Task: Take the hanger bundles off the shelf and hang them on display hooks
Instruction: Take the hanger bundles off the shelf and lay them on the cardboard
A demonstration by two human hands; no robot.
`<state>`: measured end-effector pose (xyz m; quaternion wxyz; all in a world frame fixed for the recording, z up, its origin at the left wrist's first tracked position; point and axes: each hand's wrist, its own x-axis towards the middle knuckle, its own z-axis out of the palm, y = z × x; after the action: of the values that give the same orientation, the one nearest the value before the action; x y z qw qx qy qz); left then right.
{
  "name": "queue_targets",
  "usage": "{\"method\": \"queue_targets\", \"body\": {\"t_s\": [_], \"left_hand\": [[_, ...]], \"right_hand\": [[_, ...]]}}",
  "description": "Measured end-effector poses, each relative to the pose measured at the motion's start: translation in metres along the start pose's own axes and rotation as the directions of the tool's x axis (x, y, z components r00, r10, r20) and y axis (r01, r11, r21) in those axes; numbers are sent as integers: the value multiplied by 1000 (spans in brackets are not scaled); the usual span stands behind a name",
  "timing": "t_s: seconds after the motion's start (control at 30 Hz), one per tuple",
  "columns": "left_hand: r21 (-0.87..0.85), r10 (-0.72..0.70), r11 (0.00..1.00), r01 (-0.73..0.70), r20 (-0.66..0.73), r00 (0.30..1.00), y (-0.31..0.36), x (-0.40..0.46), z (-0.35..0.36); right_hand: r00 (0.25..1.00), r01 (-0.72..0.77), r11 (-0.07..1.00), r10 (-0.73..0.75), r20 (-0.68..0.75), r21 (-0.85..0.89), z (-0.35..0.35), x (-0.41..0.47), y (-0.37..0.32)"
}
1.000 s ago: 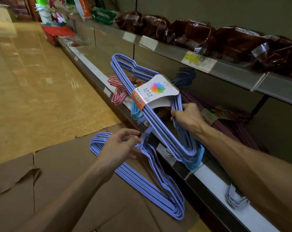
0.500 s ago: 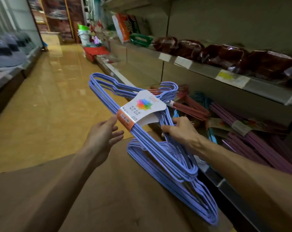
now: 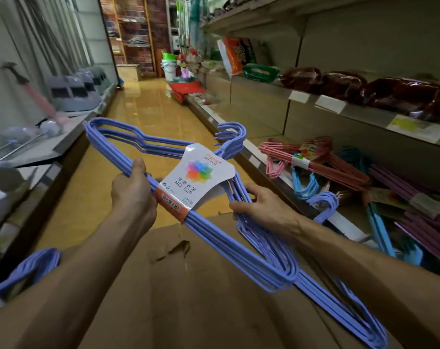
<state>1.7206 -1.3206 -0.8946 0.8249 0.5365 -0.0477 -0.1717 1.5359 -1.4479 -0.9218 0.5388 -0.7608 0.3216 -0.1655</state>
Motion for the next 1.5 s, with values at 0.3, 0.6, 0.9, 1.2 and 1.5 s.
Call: {"method": "queue_targets", "body": {"t_s": [0.3,0.6,0.9,1.2,1.5], "left_hand": [[-94,59,994,-50,92,994,12,3,-17],[308,2,951,-22,66,998,4,9,-24],[689,416,608,-394,145,898,22,16,-37],[520,208,598,-610,635,744,8,-23,-4],[624,147,480,-616,635,759,-1,-25,0]], "right_hand": [[927,-298,888,182,327,350,24,-3,-15],[958,-262,927,217,185,267,40,-10,1],[991,-126,989,122,-54,-79,38,-10,9],[1000,-8,969,8,0,-247,60,-18,12],[984,8,1000,-11,176,20,88,-37,10]]}}
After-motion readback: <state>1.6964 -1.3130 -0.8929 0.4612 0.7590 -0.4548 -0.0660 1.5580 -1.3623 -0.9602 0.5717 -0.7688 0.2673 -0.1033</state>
